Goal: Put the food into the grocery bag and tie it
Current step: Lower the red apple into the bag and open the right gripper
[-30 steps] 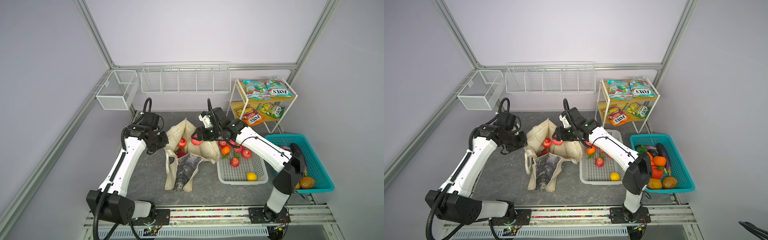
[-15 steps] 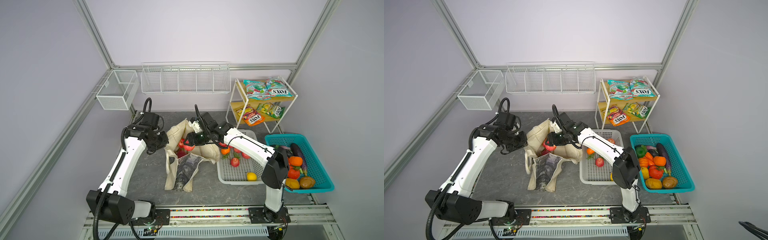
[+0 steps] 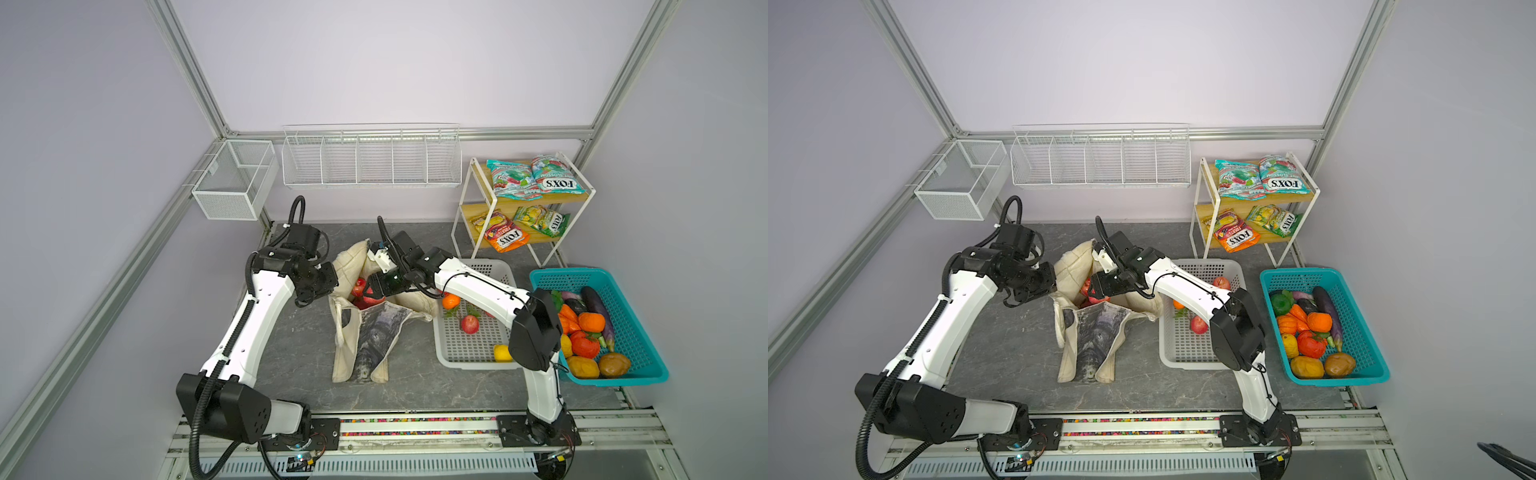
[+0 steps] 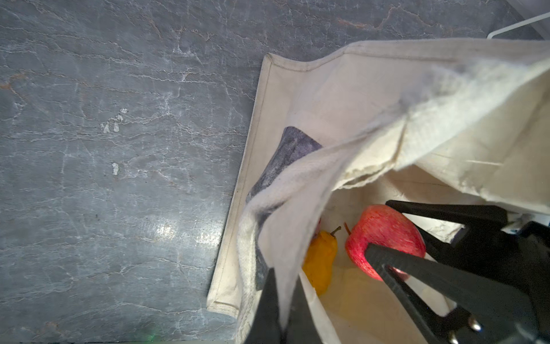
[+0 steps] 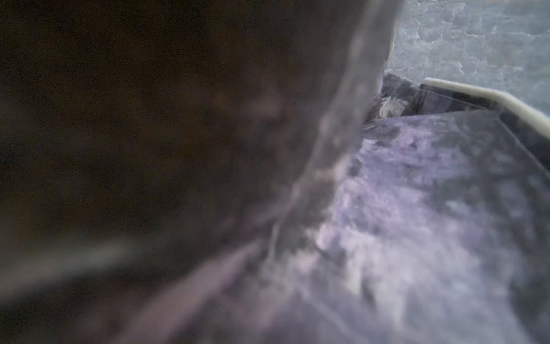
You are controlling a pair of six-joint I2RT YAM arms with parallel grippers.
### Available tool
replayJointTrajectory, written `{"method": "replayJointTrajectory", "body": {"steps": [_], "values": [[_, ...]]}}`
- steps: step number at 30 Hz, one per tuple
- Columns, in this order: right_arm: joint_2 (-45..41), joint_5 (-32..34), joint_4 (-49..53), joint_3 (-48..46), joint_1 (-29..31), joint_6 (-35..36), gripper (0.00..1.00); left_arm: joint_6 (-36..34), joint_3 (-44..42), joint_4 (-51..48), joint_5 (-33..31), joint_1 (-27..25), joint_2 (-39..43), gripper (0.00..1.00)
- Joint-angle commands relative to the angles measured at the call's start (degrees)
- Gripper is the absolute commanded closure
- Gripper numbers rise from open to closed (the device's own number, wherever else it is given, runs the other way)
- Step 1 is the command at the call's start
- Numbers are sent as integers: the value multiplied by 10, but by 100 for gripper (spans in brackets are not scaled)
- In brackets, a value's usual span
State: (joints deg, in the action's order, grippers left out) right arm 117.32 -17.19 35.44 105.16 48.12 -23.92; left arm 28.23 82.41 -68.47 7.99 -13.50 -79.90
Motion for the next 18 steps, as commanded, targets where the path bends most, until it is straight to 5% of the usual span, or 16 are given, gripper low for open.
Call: {"method": "replayJointTrajectory", "body": {"steps": [1, 18], "values": [[37, -3, 18, 1, 7, 16, 48, -1, 22, -17, 12, 1, -10, 100], [102, -28, 23, 8, 8, 14, 39, 1, 18, -11, 11, 1, -11, 100]]}}
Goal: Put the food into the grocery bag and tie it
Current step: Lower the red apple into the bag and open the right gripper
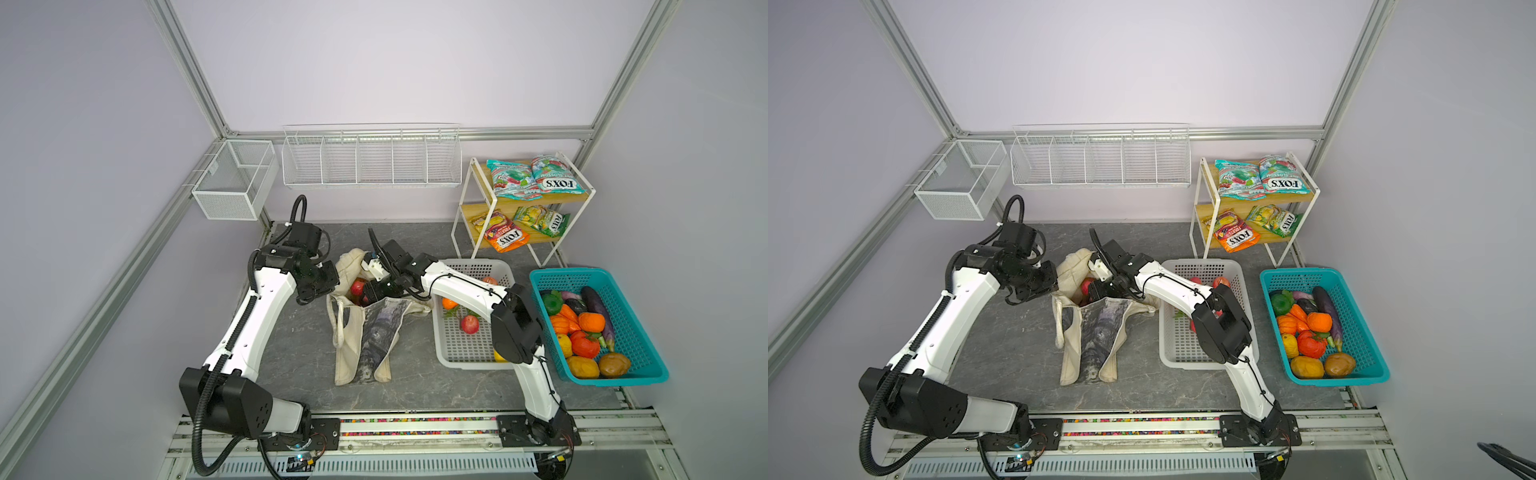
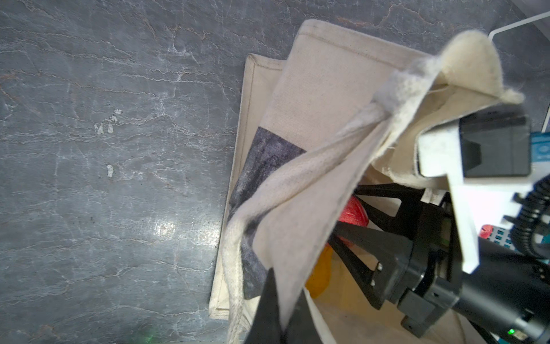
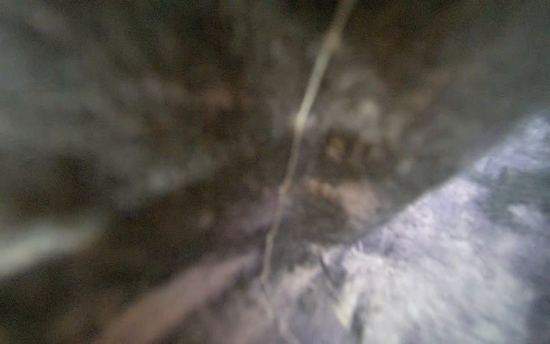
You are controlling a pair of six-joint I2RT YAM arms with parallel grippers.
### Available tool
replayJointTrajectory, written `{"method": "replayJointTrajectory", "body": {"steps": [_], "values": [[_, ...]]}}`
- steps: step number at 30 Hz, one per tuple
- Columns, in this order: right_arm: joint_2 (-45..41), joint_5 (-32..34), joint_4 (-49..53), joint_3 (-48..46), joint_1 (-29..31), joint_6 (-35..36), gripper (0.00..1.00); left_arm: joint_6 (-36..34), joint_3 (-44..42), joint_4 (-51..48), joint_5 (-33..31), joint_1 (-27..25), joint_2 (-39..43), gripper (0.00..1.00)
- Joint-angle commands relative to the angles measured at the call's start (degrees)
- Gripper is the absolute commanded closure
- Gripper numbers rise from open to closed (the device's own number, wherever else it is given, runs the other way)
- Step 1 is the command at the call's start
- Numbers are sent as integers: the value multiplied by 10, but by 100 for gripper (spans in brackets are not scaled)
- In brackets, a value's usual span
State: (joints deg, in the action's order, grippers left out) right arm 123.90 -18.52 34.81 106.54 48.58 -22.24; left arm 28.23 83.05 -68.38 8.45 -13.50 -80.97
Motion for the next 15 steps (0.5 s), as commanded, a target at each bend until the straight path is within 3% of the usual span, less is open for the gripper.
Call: {"method": "replayJointTrajectory", "body": {"steps": [1, 15], "values": [[38, -17, 28, -7, 4, -4, 39, 1, 12, -12, 6, 1, 0, 100], [44, -8, 16, -17, 8, -14, 10, -2, 14, -12, 8, 1, 4, 100]]}}
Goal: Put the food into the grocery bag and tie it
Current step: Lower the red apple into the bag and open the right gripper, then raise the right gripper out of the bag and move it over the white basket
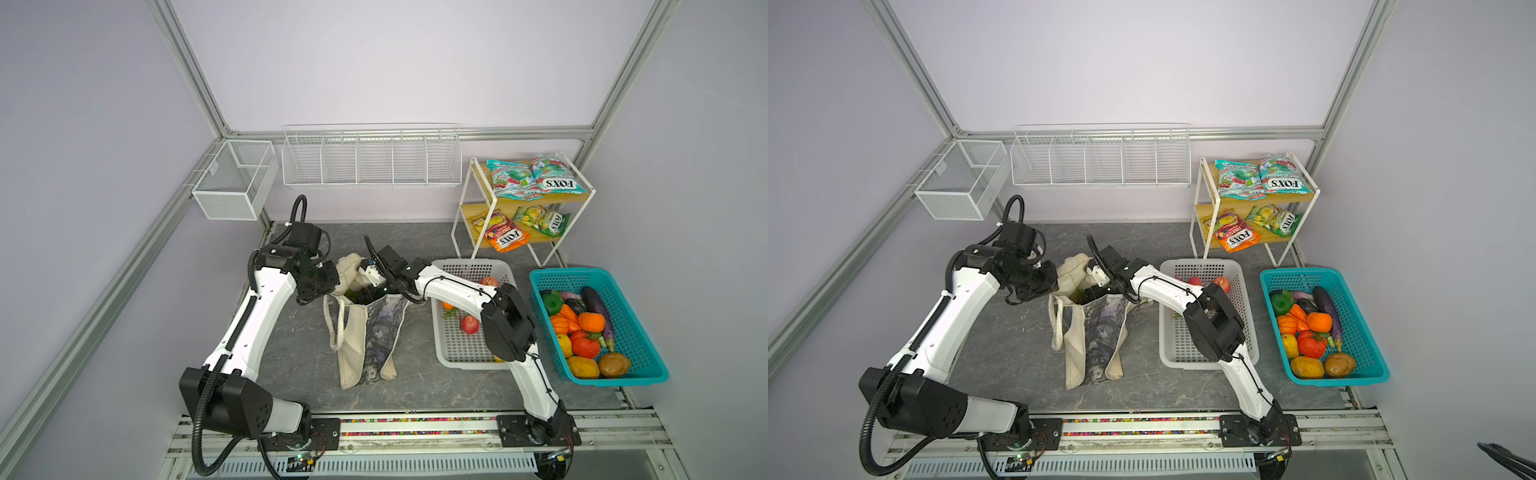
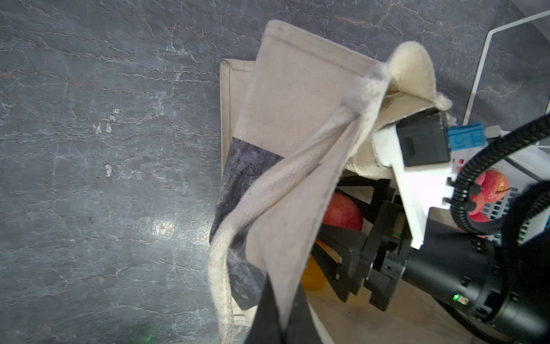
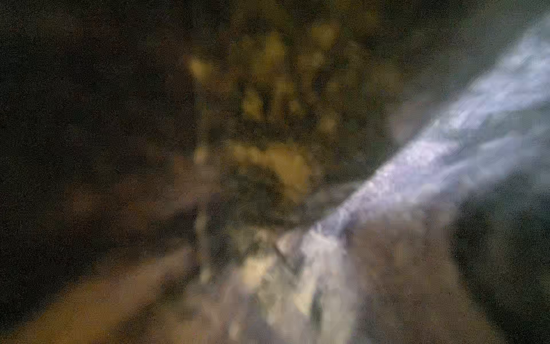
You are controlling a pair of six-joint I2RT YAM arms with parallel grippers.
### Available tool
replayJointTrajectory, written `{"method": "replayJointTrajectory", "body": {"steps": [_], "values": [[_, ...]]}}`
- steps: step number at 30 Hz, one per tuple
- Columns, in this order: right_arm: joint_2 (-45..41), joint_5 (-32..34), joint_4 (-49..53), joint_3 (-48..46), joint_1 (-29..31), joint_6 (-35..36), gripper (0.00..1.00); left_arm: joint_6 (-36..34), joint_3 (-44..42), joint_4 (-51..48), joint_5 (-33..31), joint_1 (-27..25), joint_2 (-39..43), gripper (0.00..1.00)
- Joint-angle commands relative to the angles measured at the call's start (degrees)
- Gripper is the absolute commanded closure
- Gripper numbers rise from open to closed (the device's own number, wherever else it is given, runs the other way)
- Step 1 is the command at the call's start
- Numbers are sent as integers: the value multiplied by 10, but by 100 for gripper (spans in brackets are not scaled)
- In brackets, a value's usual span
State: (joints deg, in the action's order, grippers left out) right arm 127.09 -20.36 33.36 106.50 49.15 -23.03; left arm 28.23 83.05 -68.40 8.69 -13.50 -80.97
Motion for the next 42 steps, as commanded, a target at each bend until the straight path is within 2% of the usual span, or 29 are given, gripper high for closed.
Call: {"method": "replayJointTrajectory", "body": {"steps": [1, 2, 3, 14, 20, 25, 36, 42], "values": [[11, 13, 30, -17, 2, -4, 2, -1, 13, -12, 6, 1, 6, 100], [10, 15, 30, -17, 2, -2, 12, -2, 12, -12, 5, 1, 7, 100], [10, 15, 31, -17, 2, 0, 12, -2, 11, -11, 4, 1, 9, 100], [-38, 41, 46, 5, 8, 14, 12, -1, 3, -14, 2, 1, 24, 100], [-69, 44, 82, 68, 10, 13, 12, 2, 0, -13, 7, 1, 31, 100], [-94, 73, 132, 117, 11, 14, 12, 9, 4, -9, 7, 1, 38, 100], [-190, 114, 140, 118, 10, 31, 12, 12, -17, -6, -6, 1, 48, 100], [-267, 186, 154, 88, 10, 66, 12, -2, 4, -14, -12, 1, 36, 100]]}}
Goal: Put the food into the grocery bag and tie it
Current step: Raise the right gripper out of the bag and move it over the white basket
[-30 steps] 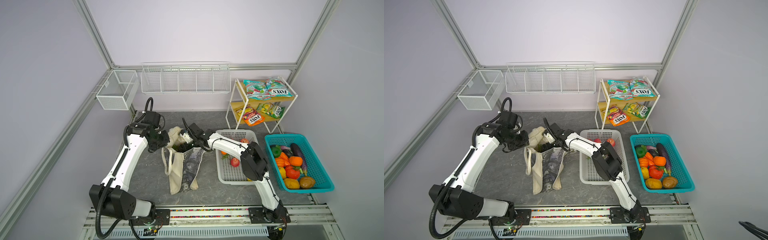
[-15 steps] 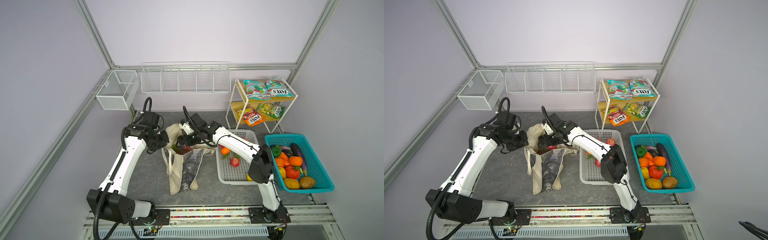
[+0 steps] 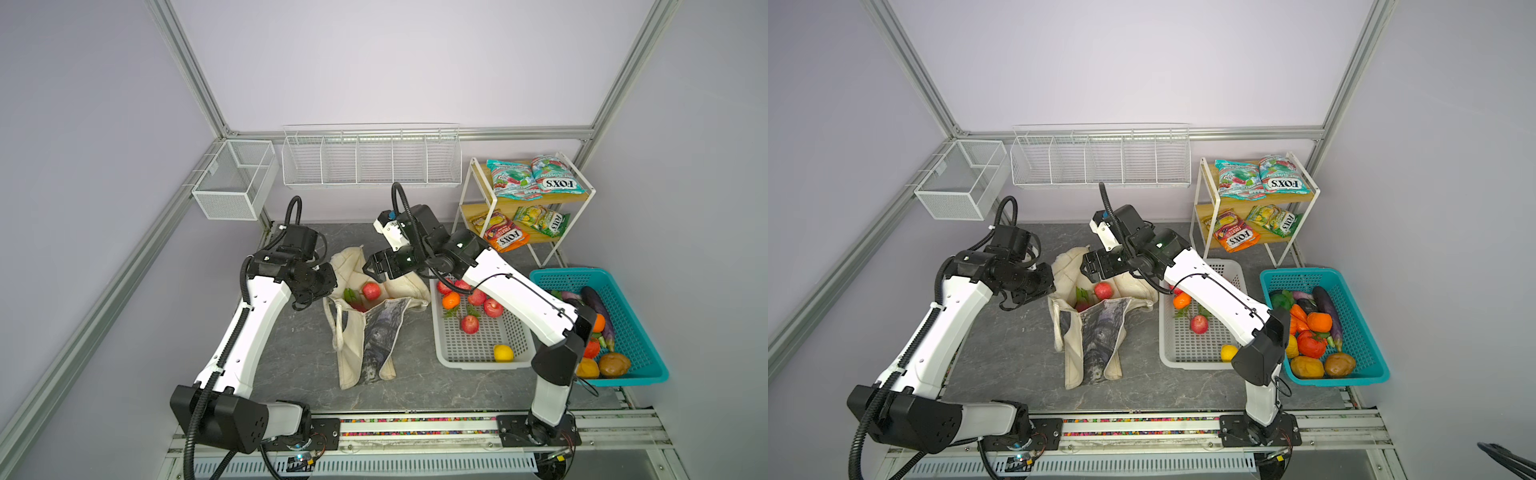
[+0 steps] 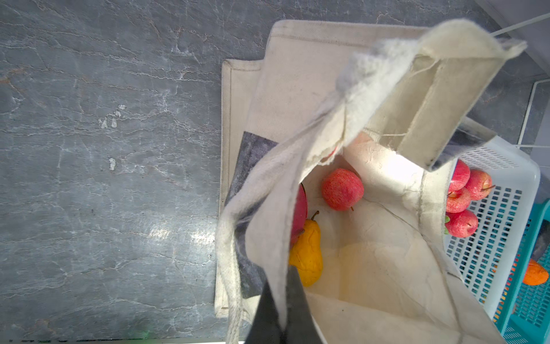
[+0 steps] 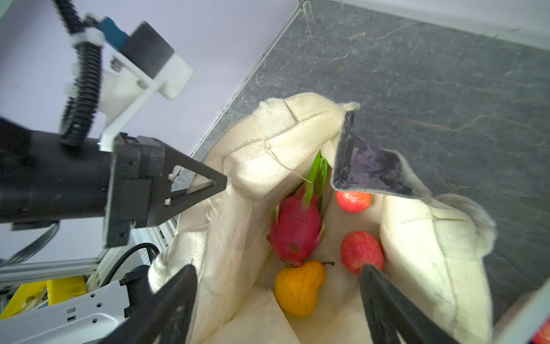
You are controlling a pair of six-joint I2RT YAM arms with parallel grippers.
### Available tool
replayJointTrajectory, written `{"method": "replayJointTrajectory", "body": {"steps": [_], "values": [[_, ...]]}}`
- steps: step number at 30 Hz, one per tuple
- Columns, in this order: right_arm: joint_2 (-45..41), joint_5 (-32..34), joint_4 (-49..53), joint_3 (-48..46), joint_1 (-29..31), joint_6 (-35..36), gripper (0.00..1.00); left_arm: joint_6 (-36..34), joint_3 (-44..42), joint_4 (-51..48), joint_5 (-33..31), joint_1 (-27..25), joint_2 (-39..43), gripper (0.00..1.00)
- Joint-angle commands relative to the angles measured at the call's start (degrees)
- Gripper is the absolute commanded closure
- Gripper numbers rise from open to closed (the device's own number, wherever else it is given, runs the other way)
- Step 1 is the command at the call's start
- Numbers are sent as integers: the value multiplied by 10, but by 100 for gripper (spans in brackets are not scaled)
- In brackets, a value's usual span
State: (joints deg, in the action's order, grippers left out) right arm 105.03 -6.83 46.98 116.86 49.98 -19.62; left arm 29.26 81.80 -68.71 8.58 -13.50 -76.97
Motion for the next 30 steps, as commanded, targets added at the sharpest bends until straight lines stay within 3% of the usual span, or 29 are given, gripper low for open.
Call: {"method": "replayJointTrajectory", "body": {"steps": [1, 7, 11, 19, 30], "values": [[-60, 71, 22, -24, 0, 40, 12, -15, 22, -12, -11, 1, -6, 100], [-141, 209, 35, -108, -10, 54, 12, -34, 29, -9, 2, 2, -12, 100], [-196, 262, 49, -193, -34, 5, 12, -40, 20, -2, 16, 1, -15, 100], [-286, 215, 118, -347, -104, -148, 12, -53, 13, 16, 44, 1, -16, 100], [-353, 254, 167, -459, -105, -227, 7, -96, 11, 0, -2, 1, -20, 100]]}}
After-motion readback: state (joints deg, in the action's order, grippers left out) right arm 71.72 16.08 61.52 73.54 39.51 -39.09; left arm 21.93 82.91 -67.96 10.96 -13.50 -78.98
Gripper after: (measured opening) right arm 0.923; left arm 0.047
